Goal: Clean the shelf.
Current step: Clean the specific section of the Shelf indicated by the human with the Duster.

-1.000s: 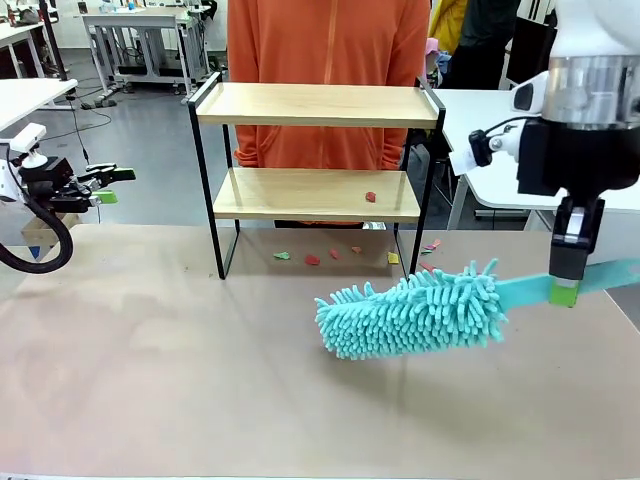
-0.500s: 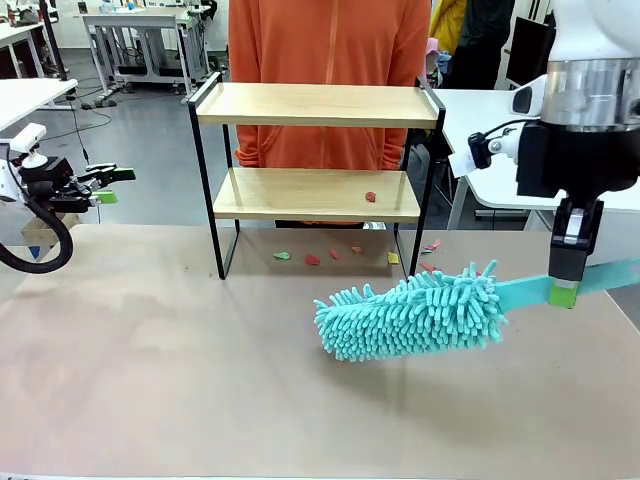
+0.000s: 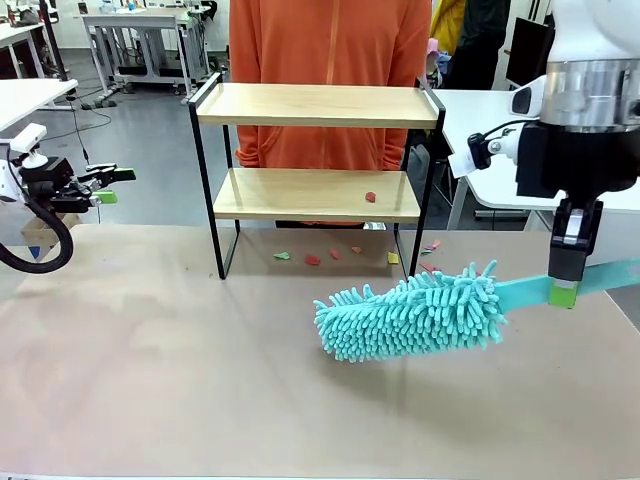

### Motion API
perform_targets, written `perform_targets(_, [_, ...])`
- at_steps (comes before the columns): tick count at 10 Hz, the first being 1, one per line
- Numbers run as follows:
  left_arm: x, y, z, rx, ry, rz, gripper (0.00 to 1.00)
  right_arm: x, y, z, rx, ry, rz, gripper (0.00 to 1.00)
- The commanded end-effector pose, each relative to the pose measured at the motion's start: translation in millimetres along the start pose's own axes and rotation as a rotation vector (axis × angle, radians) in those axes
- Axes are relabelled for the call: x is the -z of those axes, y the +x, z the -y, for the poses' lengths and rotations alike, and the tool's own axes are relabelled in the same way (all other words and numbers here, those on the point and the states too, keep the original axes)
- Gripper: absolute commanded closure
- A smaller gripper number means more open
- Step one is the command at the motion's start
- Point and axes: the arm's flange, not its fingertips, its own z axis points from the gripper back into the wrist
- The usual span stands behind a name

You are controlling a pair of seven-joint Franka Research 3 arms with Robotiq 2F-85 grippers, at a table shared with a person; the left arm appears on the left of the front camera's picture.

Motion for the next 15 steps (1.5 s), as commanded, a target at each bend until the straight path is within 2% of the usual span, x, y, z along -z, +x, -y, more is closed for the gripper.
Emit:
perform_targets(1, [1.4,2.9,-0.3,0.006,-0.003,0.004,0.00,-2.4,-0.8,-1.2,0.007,-0.007,0.007,0.87])
perform_targets(15, [1.4,2.9,-0.3,0.006,-0.003,0.004,0.00,-2.4,-0.8,-1.2,0.007,-0.007,0.007,0.87])
